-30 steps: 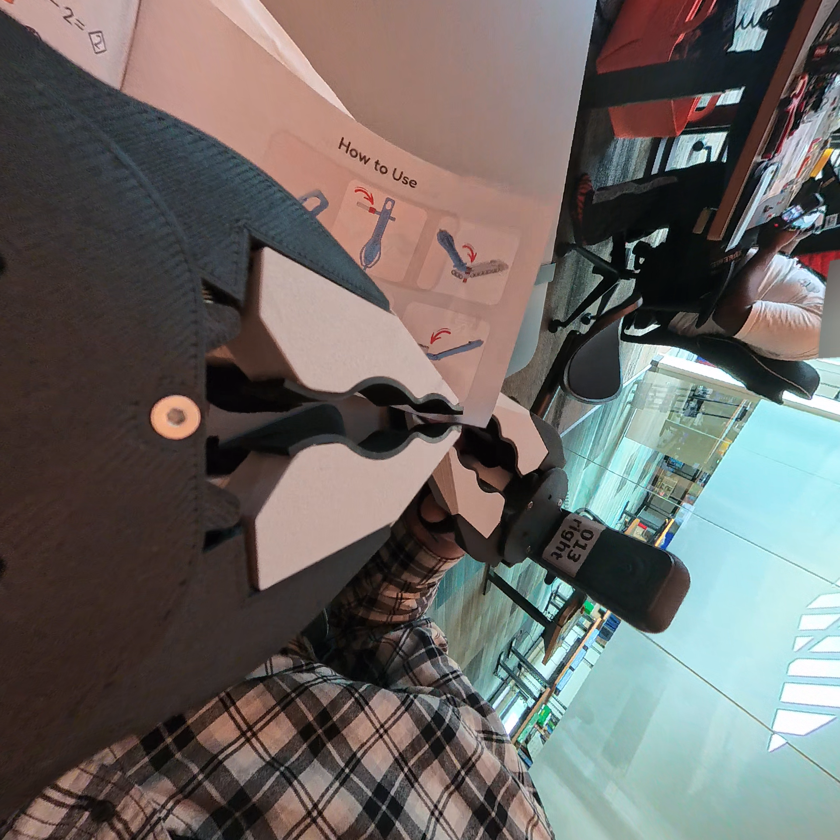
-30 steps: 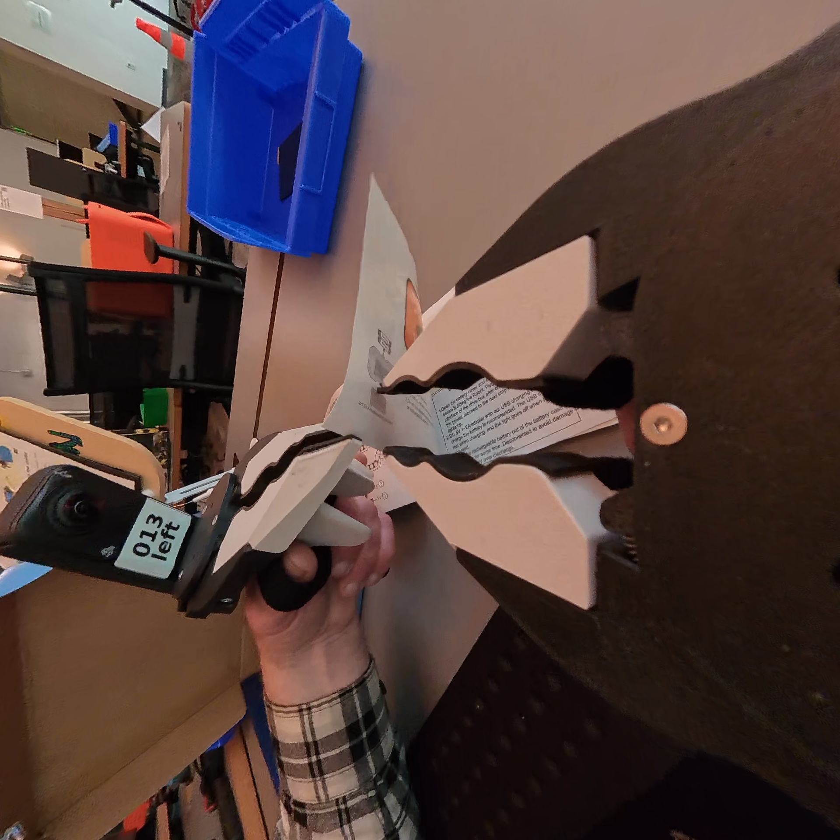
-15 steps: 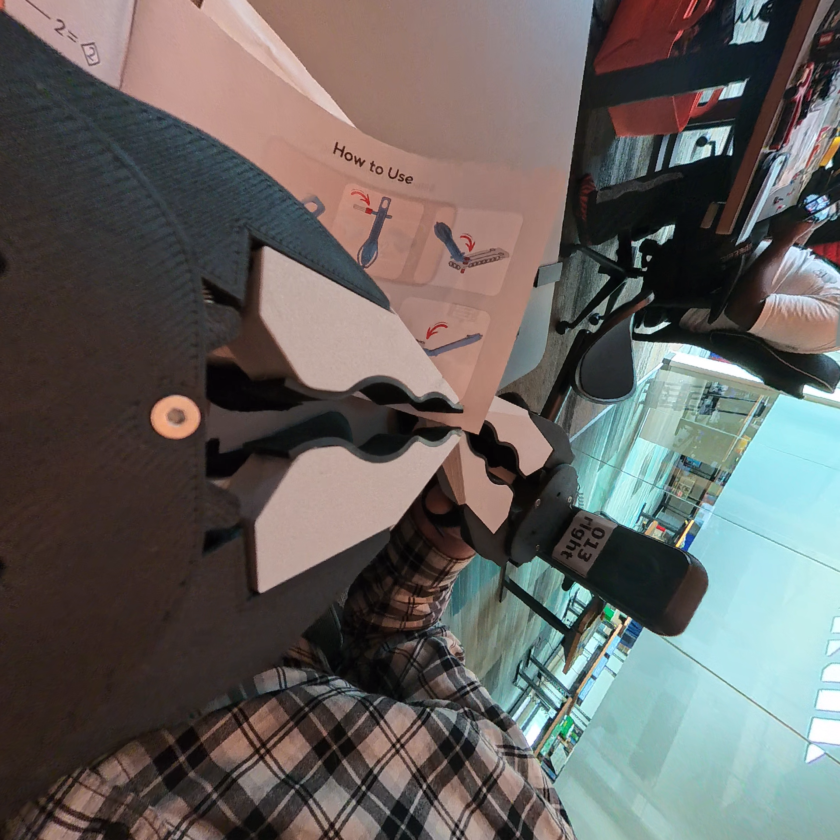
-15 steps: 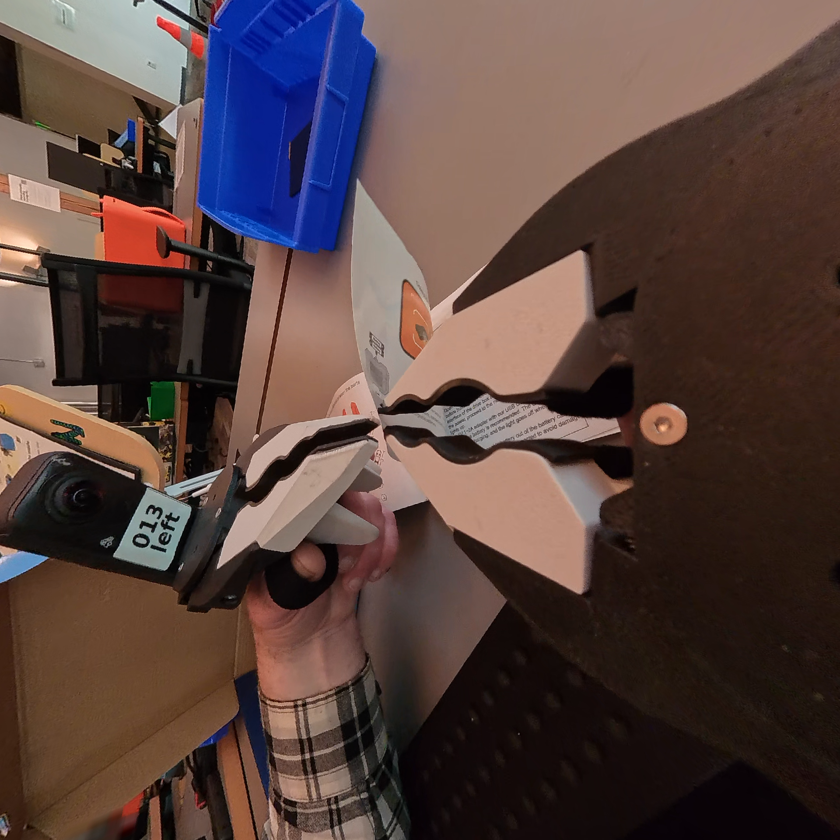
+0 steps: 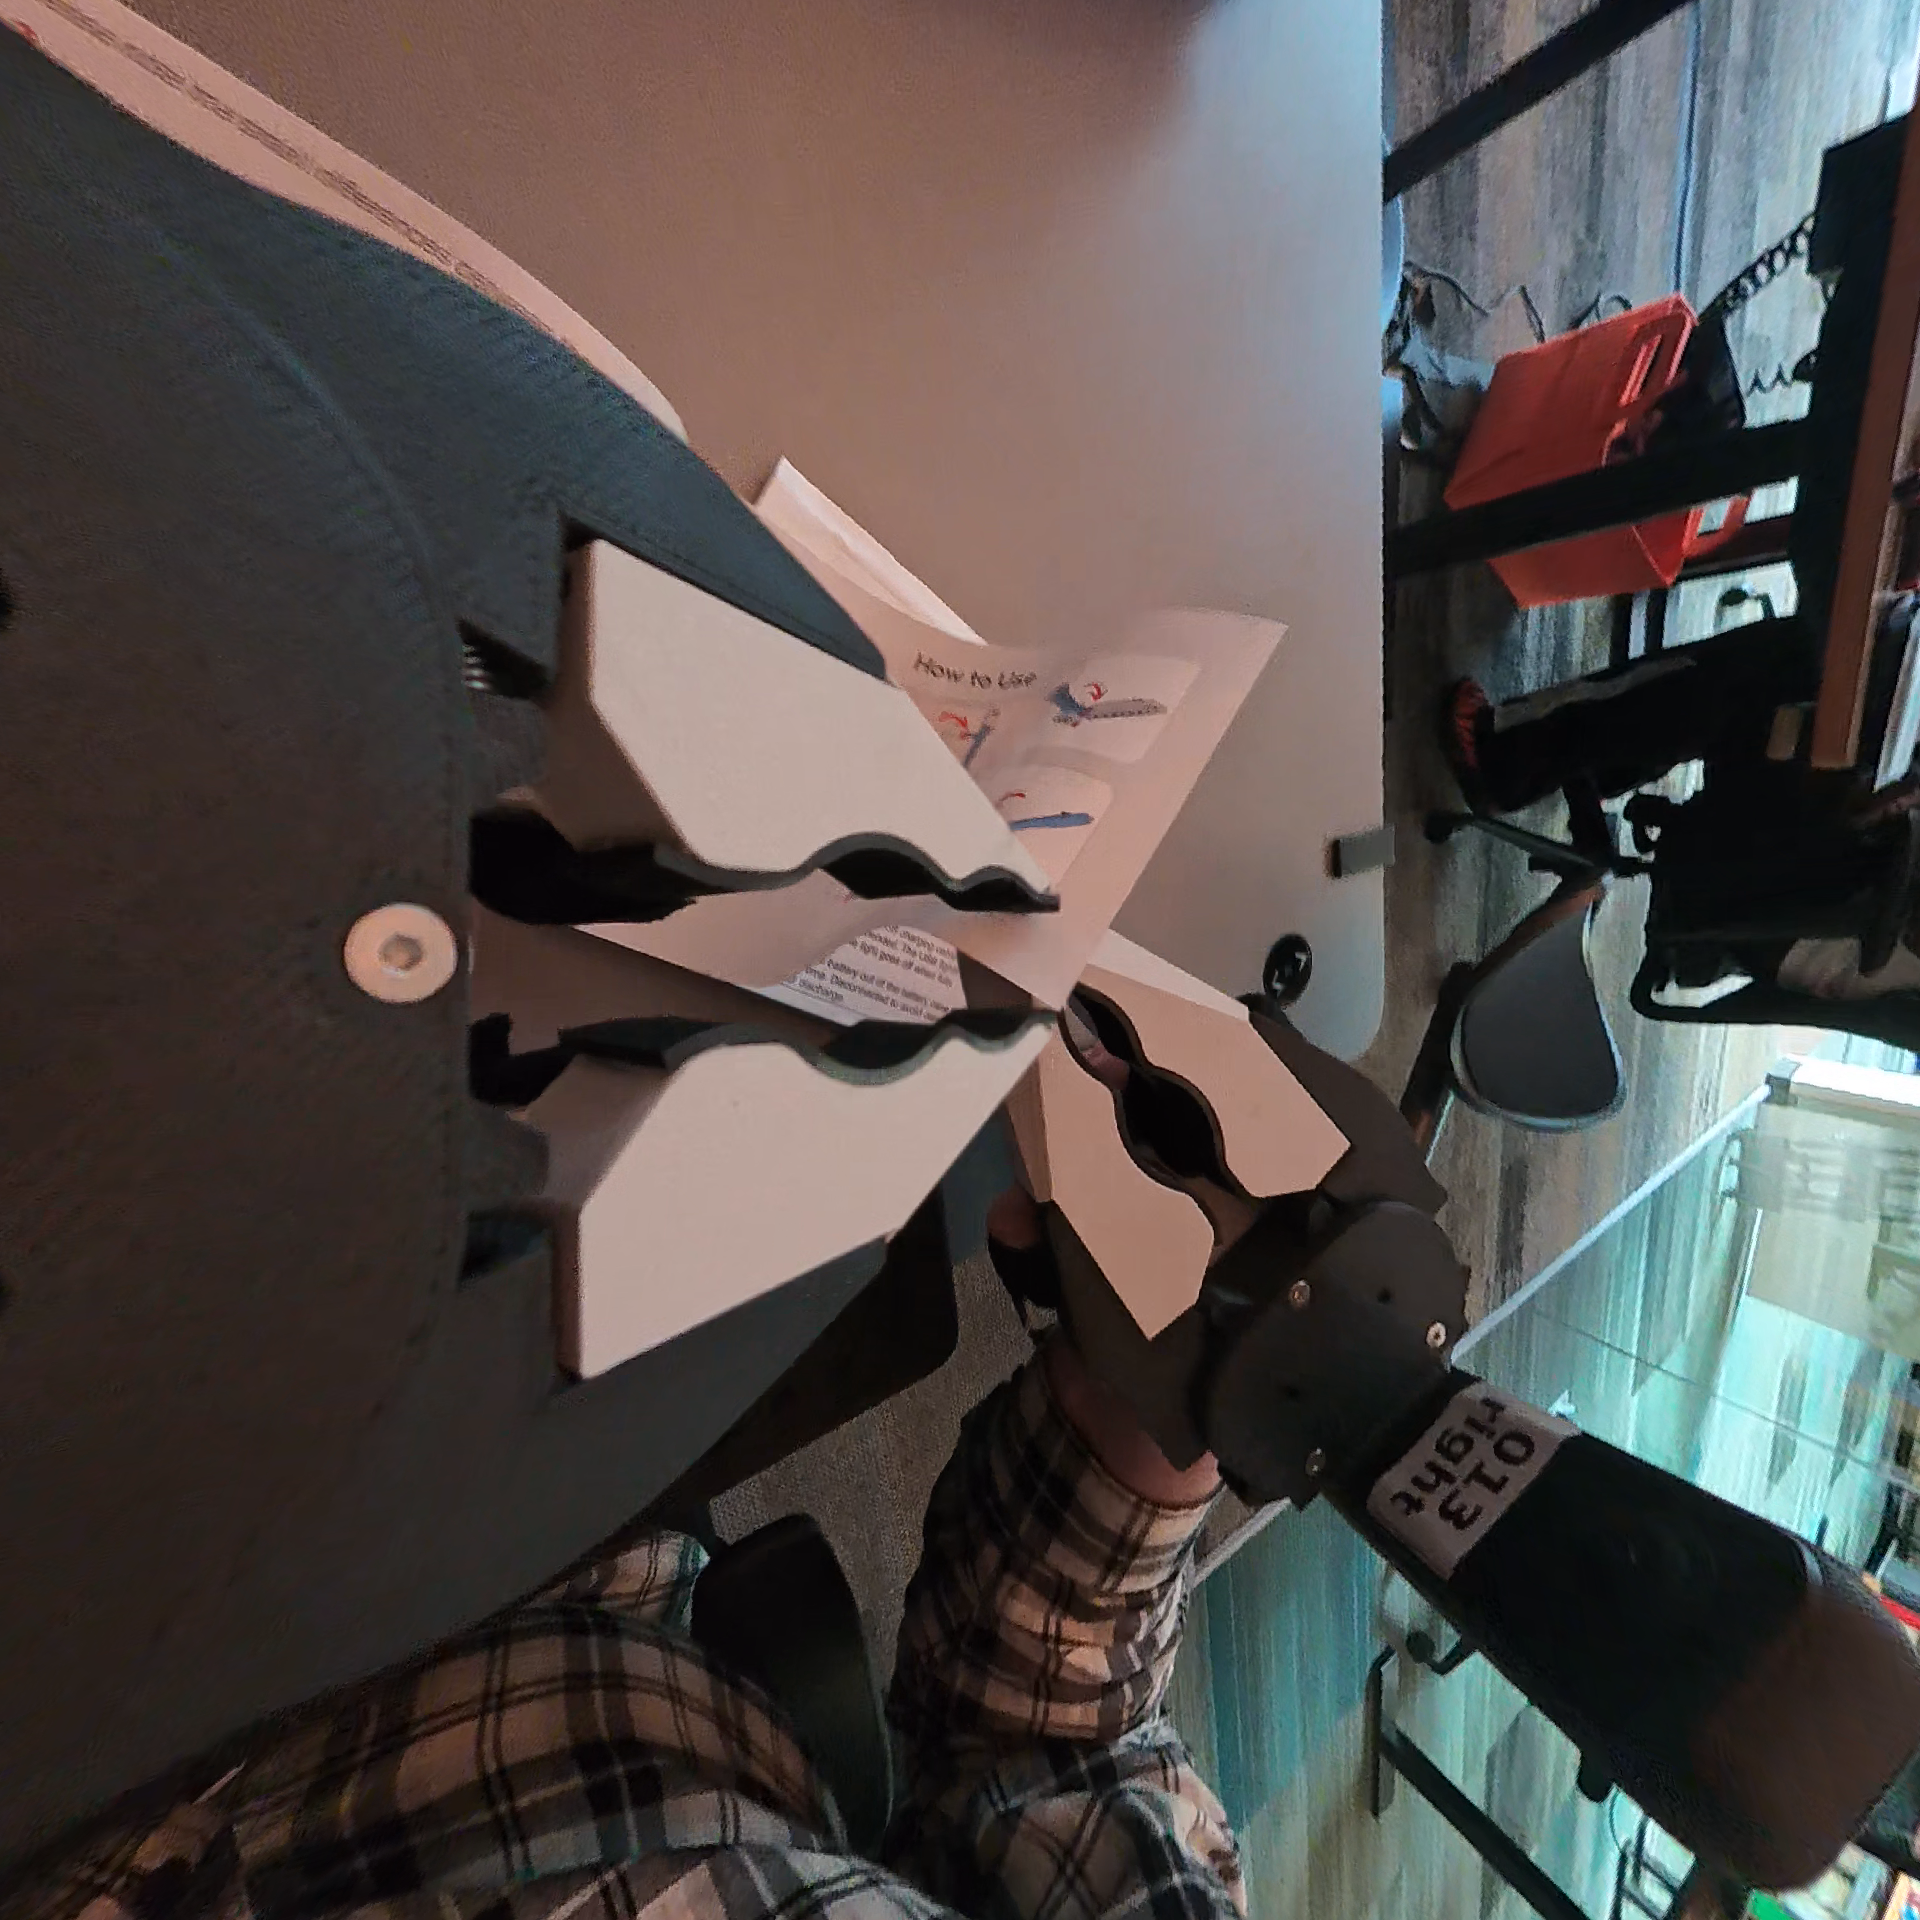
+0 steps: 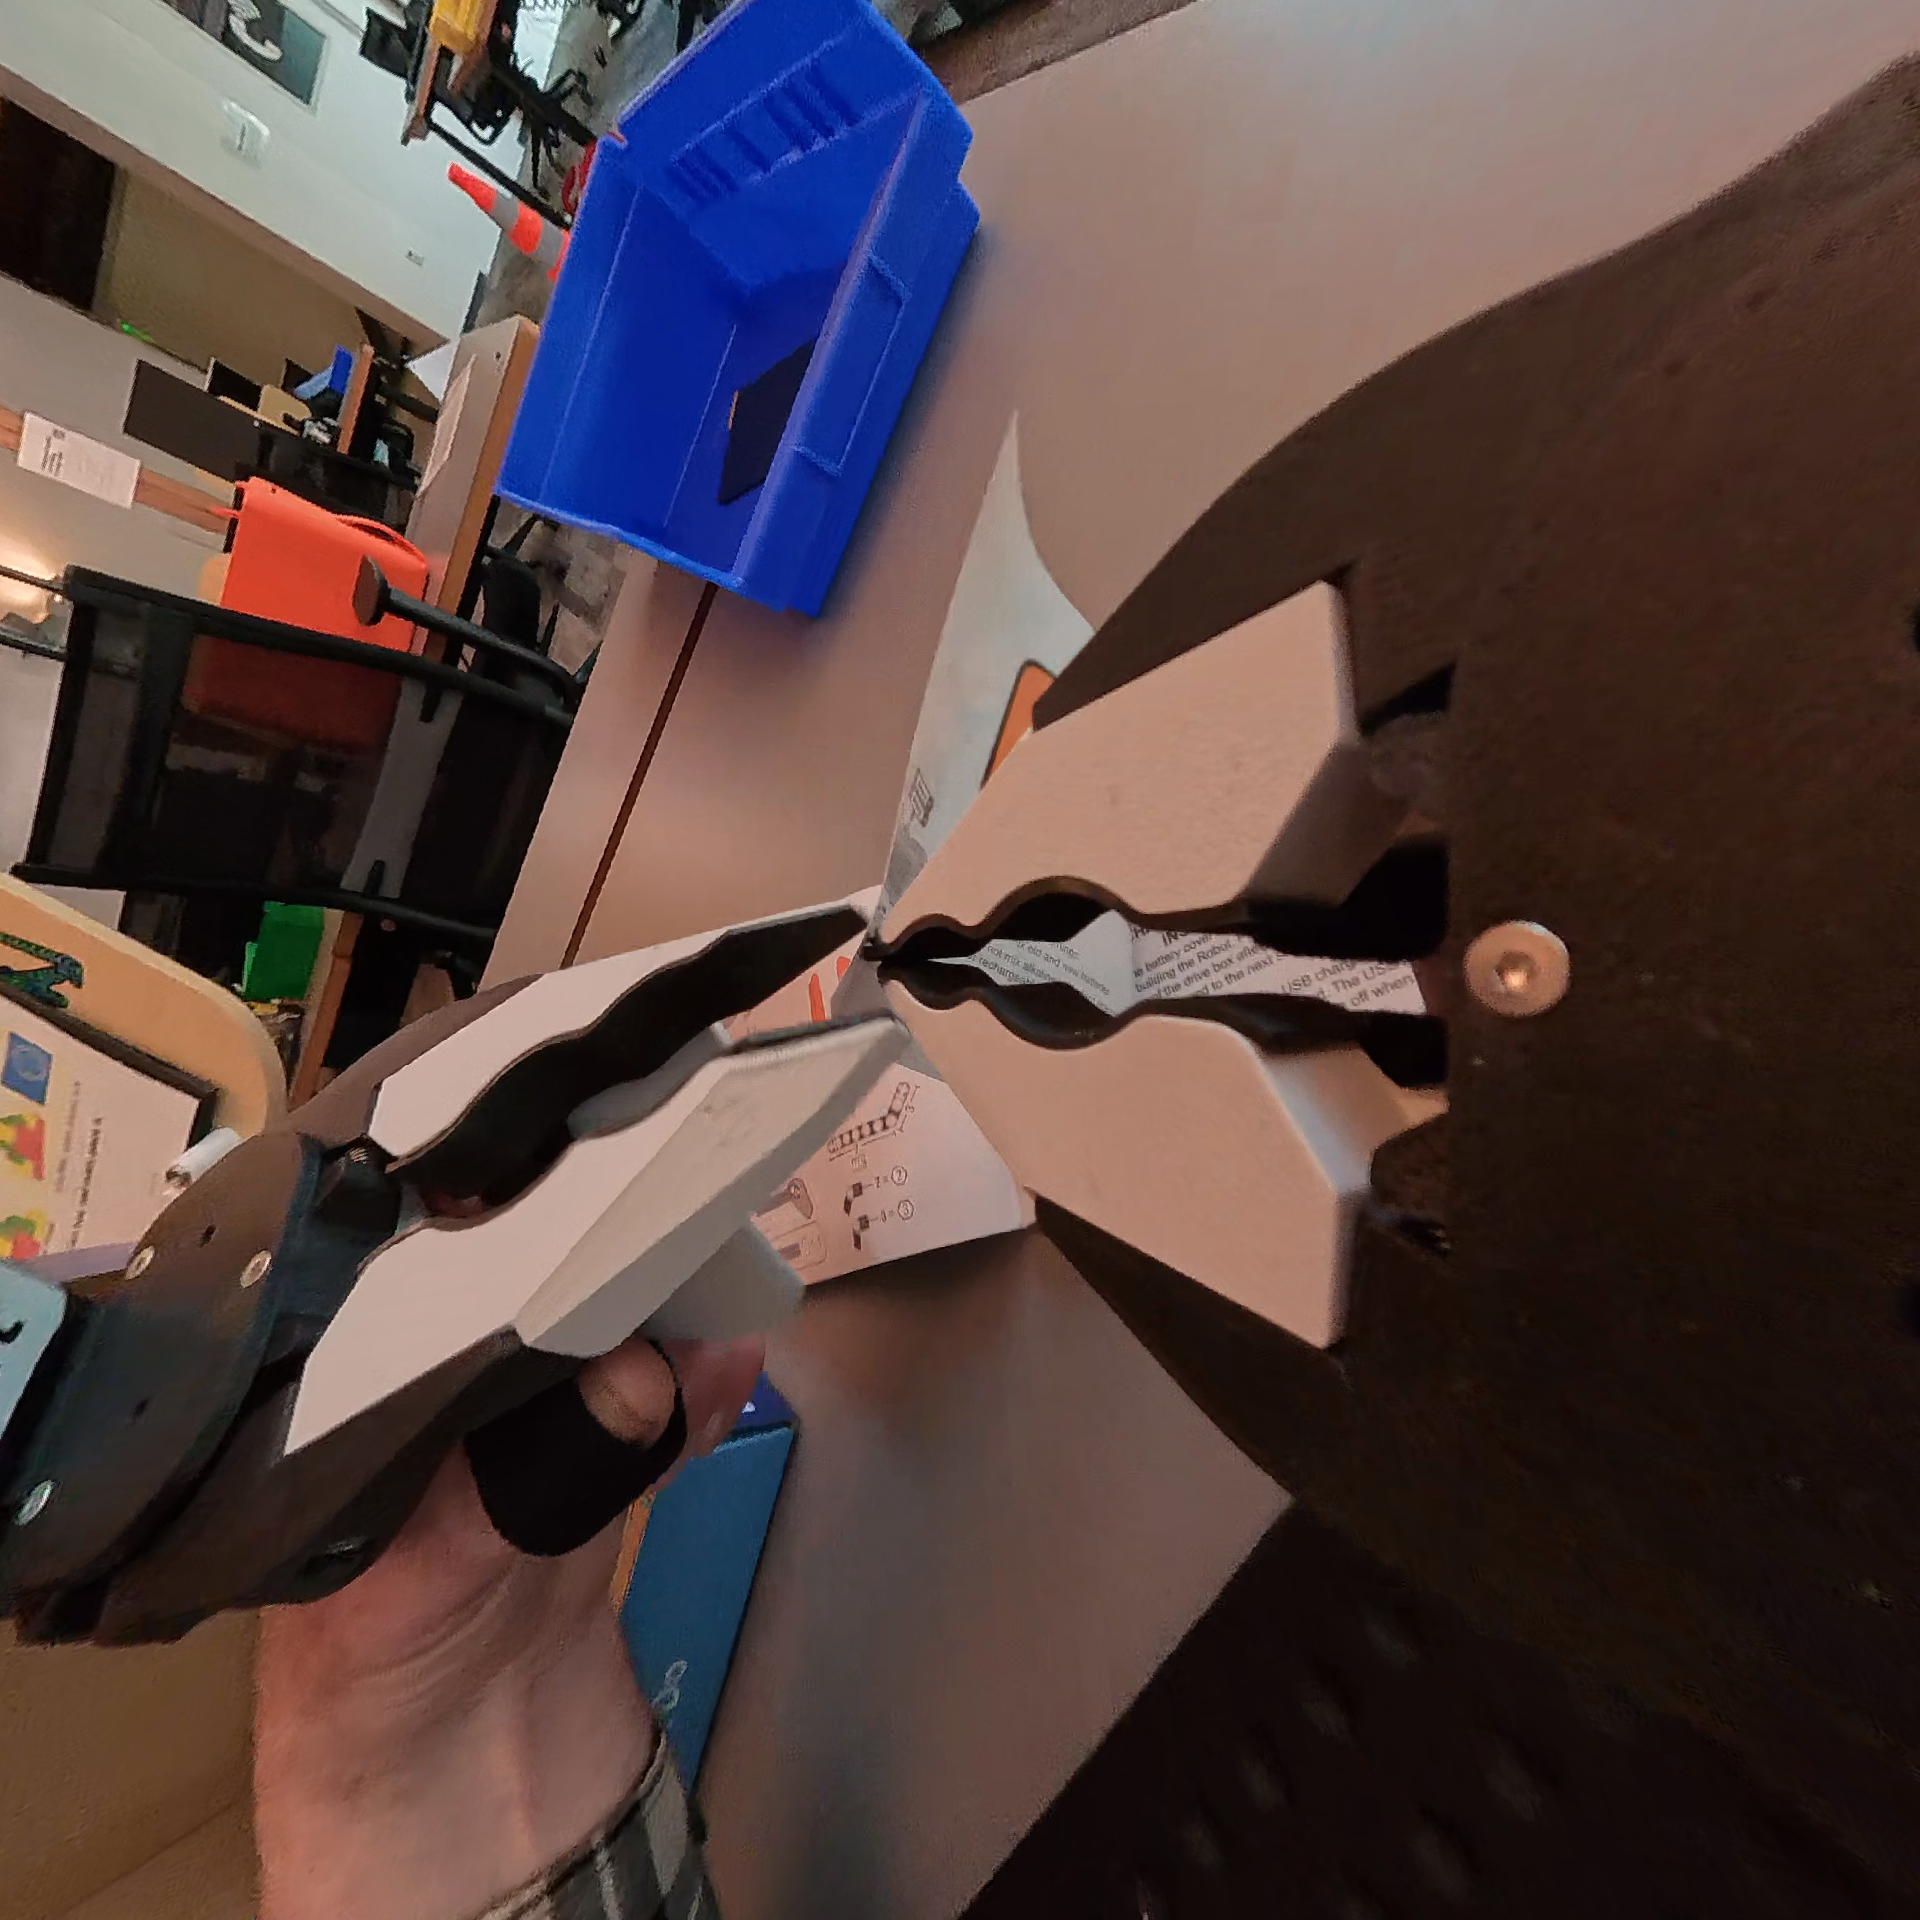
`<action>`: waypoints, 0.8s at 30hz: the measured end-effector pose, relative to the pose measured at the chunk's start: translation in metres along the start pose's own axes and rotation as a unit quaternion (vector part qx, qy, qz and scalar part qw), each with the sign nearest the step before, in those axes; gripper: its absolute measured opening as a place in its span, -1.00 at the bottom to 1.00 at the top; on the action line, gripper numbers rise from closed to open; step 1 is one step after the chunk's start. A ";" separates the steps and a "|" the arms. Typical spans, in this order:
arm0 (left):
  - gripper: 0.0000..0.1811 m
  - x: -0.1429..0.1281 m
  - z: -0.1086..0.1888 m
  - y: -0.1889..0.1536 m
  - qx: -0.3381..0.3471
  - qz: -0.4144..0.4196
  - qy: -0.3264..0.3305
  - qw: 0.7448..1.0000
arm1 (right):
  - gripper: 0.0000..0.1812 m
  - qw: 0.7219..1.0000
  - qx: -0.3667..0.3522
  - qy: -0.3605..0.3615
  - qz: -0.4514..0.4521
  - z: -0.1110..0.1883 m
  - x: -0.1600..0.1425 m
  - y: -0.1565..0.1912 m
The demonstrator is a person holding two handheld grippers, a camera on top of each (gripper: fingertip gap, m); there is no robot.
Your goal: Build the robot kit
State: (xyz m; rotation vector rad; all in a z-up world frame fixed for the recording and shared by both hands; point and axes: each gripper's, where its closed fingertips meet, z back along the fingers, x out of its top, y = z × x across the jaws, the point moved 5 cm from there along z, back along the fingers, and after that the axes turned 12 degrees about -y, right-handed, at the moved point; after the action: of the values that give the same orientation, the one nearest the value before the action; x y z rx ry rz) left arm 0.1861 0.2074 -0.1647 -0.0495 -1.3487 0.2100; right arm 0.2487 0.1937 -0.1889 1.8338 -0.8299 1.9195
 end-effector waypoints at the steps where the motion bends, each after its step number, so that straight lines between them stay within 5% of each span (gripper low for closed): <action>1: -0.90 0.000 0.002 0.004 0.011 0.003 -0.001 1.000 | -1.00 1.000 0.001 -0.001 -0.003 -0.002 -0.001 0.000; 9: -1.00 -0.005 0.012 0.016 0.042 0.007 0.018 0.999 | -1.00 1.000 0.008 0.009 0.006 -0.006 -0.005 0.004; 13: -1.00 -0.004 0.034 0.034 0.121 -0.026 0.076 0.989 | -1.00 1.000 0.008 0.014 0.004 -0.001 -0.007 0.002; 24: -1.00 -0.041 0.120 0.058 0.265 -0.095 0.353 0.892 | -0.90 0.990 0.057 0.128 0.021 -0.022 -0.037 0.022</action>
State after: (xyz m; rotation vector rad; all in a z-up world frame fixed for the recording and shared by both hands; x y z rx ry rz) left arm 0.0543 0.2462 -0.1867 0.4313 -0.5299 0.3478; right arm 0.2216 0.1963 -0.2288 1.5936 -0.6911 2.2126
